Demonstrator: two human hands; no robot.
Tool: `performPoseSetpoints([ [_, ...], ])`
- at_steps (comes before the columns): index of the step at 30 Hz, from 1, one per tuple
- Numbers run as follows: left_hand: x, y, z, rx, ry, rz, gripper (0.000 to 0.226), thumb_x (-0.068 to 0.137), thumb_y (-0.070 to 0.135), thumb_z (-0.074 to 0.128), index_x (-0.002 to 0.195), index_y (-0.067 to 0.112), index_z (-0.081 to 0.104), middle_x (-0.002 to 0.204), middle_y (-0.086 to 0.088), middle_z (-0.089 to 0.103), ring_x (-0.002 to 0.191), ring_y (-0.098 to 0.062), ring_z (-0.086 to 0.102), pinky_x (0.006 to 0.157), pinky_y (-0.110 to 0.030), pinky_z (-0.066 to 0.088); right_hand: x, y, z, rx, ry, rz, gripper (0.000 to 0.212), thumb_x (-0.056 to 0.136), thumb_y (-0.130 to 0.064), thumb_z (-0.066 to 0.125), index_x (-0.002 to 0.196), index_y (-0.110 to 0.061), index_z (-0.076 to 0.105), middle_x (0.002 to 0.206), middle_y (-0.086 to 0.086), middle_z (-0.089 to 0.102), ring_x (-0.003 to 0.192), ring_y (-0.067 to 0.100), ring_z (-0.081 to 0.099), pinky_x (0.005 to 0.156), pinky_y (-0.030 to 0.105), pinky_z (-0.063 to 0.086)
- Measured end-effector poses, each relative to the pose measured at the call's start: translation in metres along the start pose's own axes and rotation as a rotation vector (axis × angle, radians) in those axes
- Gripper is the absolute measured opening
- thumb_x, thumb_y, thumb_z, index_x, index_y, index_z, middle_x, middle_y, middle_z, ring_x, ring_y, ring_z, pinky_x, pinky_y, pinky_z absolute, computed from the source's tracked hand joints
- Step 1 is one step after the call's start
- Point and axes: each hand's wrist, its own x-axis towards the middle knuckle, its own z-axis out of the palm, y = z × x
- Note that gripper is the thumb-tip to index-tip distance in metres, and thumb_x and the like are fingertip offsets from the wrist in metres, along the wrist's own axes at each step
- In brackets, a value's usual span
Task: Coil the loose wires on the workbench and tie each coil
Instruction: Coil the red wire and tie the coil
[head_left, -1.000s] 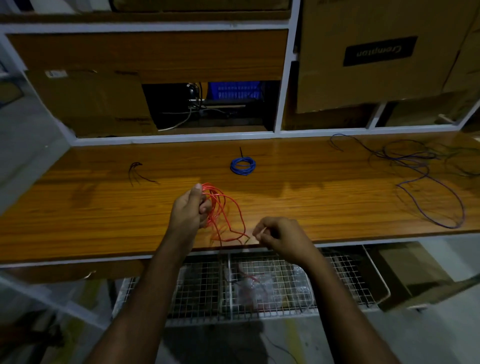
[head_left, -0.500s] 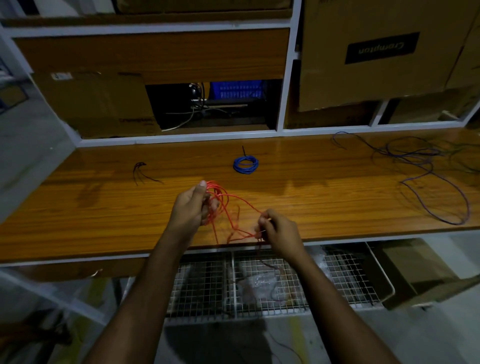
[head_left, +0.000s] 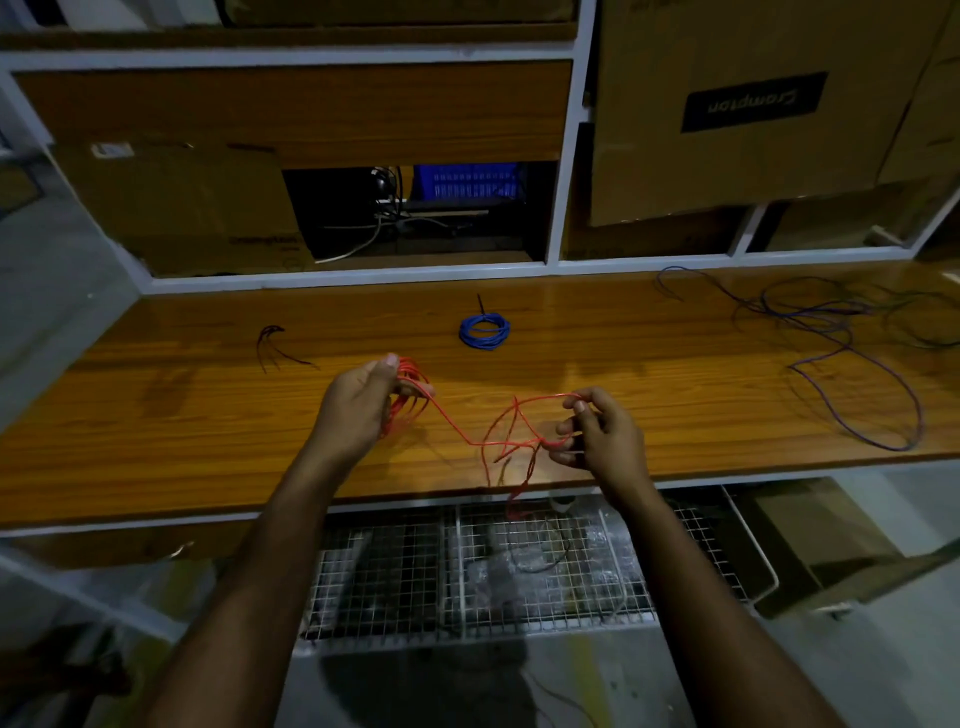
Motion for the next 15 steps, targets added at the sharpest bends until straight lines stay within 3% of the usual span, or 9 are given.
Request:
performPoseSetpoints([
  [2, 0.003, -0.002, -0.005, 0.0, 0.019, 0.027, 0.052, 0.106, 0.041, 0.036, 0.078, 0.01, 0.068, 0.056, 0.005, 0.06, 0.052, -0.014, 0.05, 0.059, -0.029, 0.04, 0.003, -0.004, -0.005, -0.073, -0.023, -0.037, 0.021, 0.106, -0.017, 0.043, 0.1, -0.018, 0.062, 0.083, 0.008, 0.069, 0.07, 0.02, 0.072, 0.069, 0.045, 0.059],
  [4, 0.006, -0.002, -0.009, -0.024, 0.023, 0.043, 0.048, 0.106, 0.041, 0.037, 0.069, 0.016, 0.053, 0.057, 0.001, 0.046, 0.049, -0.014, 0.038, 0.052, -0.027, 0.029, 0.007, -0.012, -0.011, -0.225, -0.091, -0.139, 0.023, 0.105, -0.015, 0.046, 0.097, -0.028, 0.064, 0.087, 0.002, 0.072, 0.073, 0.016, 0.071, 0.068, 0.038, 0.059],
  [7, 0.007, 0.003, -0.012, -0.092, 0.057, 0.017, 0.041, 0.107, 0.035, 0.036, 0.068, 0.021, 0.039, 0.057, 0.006, 0.032, 0.046, -0.008, 0.027, 0.046, -0.024, 0.024, 0.017, -0.023, -0.024, -0.559, -0.183, -0.33, 0.018, 0.103, -0.023, 0.05, 0.105, -0.031, 0.066, 0.083, -0.01, 0.072, 0.064, 0.009, 0.065, 0.057, 0.03, 0.052],
  [10, 0.009, 0.007, -0.019, -0.167, 0.101, 0.002, 0.039, 0.107, 0.035, 0.036, 0.069, 0.023, 0.038, 0.055, 0.01, 0.031, 0.046, -0.007, 0.026, 0.044, -0.022, 0.022, 0.03, -0.031, -0.033, -0.788, -0.099, -0.426, 0.017, 0.103, -0.025, 0.051, 0.108, -0.03, 0.067, 0.068, -0.009, 0.068, 0.055, 0.005, 0.058, 0.051, 0.029, 0.044],
  [12, 0.01, 0.008, -0.026, -0.239, 0.126, -0.004, 0.038, 0.107, 0.034, 0.036, 0.07, 0.023, 0.038, 0.052, 0.011, 0.033, 0.045, -0.006, 0.025, 0.044, -0.023, 0.02, 0.036, -0.031, -0.037, -0.681, -0.001, -0.356, 0.016, 0.103, -0.024, 0.05, 0.105, -0.027, 0.066, 0.064, -0.006, 0.065, 0.049, 0.004, 0.057, 0.044, 0.021, 0.04],
  [15, 0.012, 0.006, -0.035, -0.365, 0.136, 0.002, 0.038, 0.107, 0.033, 0.036, 0.071, 0.022, 0.037, 0.051, 0.013, 0.032, 0.043, -0.005, 0.024, 0.045, -0.025, 0.016, 0.045, -0.024, -0.042, -0.307, 0.138, -0.076, 0.024, 0.105, -0.021, 0.047, 0.106, -0.007, 0.066, 0.061, 0.004, 0.057, 0.041, 0.009, 0.046, 0.038, 0.023, 0.032],
])
